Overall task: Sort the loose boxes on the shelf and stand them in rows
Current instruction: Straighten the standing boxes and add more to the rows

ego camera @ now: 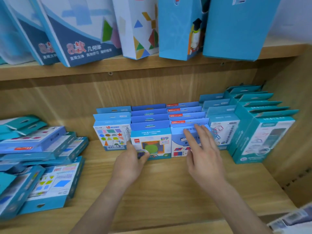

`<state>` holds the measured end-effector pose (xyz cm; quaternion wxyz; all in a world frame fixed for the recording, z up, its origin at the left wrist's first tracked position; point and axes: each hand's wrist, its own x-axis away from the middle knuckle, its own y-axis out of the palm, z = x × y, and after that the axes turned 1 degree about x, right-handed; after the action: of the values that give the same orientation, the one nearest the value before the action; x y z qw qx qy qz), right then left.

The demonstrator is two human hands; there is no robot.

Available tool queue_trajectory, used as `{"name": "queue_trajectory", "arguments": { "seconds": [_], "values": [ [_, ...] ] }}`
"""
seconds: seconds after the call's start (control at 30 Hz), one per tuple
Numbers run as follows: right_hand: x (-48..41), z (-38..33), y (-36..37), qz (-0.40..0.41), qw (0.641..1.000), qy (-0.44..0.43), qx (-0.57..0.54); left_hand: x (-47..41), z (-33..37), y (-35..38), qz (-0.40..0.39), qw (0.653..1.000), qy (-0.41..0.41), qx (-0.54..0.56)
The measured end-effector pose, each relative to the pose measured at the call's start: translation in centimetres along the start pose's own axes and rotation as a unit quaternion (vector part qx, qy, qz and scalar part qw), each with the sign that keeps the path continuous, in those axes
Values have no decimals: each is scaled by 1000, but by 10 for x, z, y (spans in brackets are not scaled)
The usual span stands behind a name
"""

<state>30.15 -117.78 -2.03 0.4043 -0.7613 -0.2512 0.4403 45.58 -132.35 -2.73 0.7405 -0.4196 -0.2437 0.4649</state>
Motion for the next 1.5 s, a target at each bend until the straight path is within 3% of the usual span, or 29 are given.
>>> {"name": "queue_trajectory", "arguments": {
  "seconds": [0.2,0.33,0.53,0.87,1.07,1.2,1.3,1.4,1.5],
  "values": [
    [6,-37,-1,43,992,-52,-105,29,-23,-39,87,994,61,10],
    [1,-80,2,21,980,-76,-182,51,-56,-92,179,979,94,13],
    [-22,-163,15,-26,960,-108,-258,54,-129,-170,260,962,71,-36],
    [-52,-312,56,-141,935,-215,-244,13,-238,-267,240,946,160,-147],
    [-70,-367,81,-168,940,-193,-226,-35,-256,-289,213,940,217,-153],
    [-72,-377,90,-189,961,-172,-102,-67,-257,-289,114,947,202,-222],
    [-73,-380,90,-189,964,-170,-73,-86,-271,-286,57,946,164,-273],
    [-73,-383,88,-193,965,-162,-66,-90,-280,-289,79,933,218,-275],
    [-75,-383,85,-204,966,-137,-81,-76,-281,-300,182,899,304,-257]
  ]
}}
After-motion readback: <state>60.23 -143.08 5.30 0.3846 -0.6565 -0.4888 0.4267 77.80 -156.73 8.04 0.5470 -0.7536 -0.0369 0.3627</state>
